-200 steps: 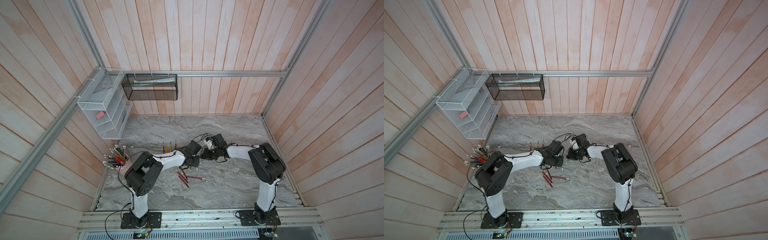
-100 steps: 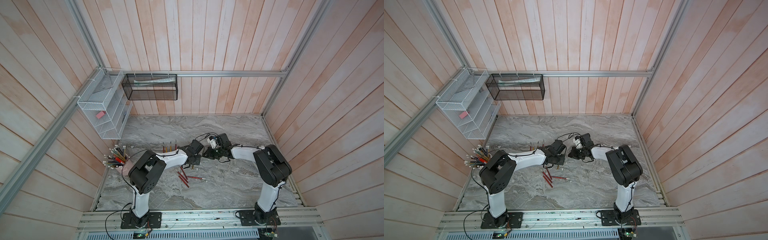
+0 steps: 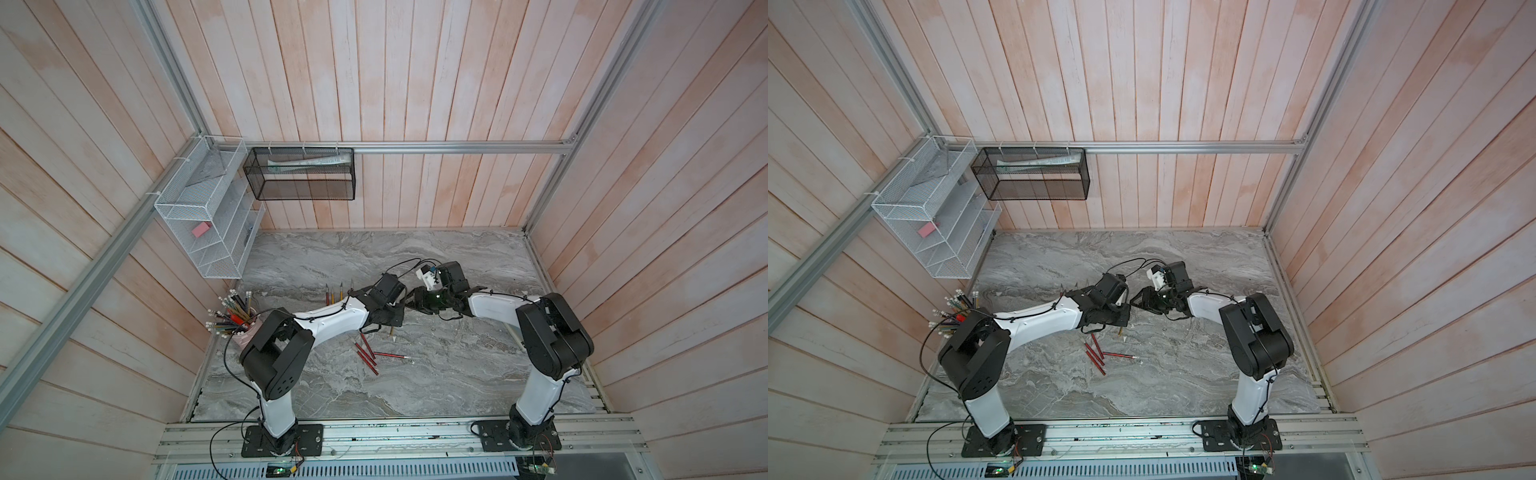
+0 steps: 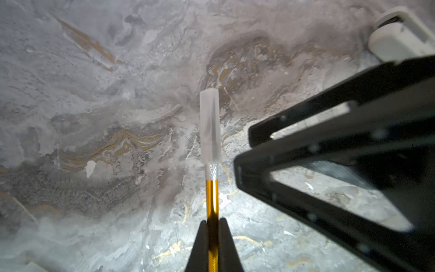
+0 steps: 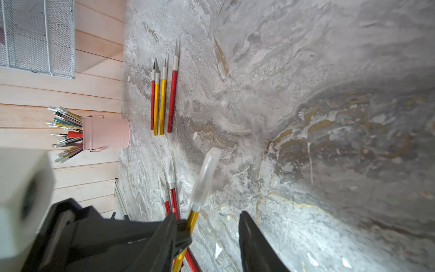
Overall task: Remove protective caps from carving knives
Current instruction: Pick up the carving knife from the center of the board, then remove the protective sleeve from the carving knife.
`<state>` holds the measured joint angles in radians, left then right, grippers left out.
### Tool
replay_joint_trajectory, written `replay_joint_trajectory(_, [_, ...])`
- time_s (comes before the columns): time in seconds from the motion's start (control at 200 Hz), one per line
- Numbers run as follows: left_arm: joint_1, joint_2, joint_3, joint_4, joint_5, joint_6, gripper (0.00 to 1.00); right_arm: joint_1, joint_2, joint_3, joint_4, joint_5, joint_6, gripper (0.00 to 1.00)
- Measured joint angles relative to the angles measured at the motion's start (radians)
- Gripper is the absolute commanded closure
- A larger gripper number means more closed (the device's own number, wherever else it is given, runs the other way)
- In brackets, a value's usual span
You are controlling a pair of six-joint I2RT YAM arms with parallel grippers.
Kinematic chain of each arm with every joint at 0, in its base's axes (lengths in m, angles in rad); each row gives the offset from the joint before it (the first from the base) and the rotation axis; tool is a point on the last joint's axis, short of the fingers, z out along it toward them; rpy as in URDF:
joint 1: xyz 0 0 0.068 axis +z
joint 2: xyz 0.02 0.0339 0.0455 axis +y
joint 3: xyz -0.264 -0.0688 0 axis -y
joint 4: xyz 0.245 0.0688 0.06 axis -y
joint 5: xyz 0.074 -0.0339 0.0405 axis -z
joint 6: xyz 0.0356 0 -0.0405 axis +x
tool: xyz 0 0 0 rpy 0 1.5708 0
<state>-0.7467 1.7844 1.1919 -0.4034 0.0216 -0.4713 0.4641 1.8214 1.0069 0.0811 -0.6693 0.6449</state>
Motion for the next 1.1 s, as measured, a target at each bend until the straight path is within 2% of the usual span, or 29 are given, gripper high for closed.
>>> replay_joint_trajectory(0.16, [0.000,-0.019,0.000,0.000,0.020,0.000,1.00,0.000,0.000,0.002,0.021,-0.015,0.016,0.54])
replay_joint_trajectory(0.25, [0.000,-0.019,0.000,-0.001,0.027,0.000,1.00,0.000,0.000,0.002,0.040,-0.025,0.028,0.59])
replay_joint_trajectory(0.6, [0.000,-0.022,0.000,-0.002,0.046,0.000,1.00,-0.001,0.018,0.010,0.087,-0.047,0.067,0.87])
replay_joint_trajectory(0.715, [0.002,-0.027,-0.005,-0.005,0.043,-0.001,1.00,-0.001,0.018,0.011,0.100,-0.063,0.079,1.00])
replay_joint_trajectory(1.1, [0.002,-0.039,-0.015,0.007,0.046,-0.001,1.00,-0.021,0.022,0.010,0.137,-0.078,0.115,1.00])
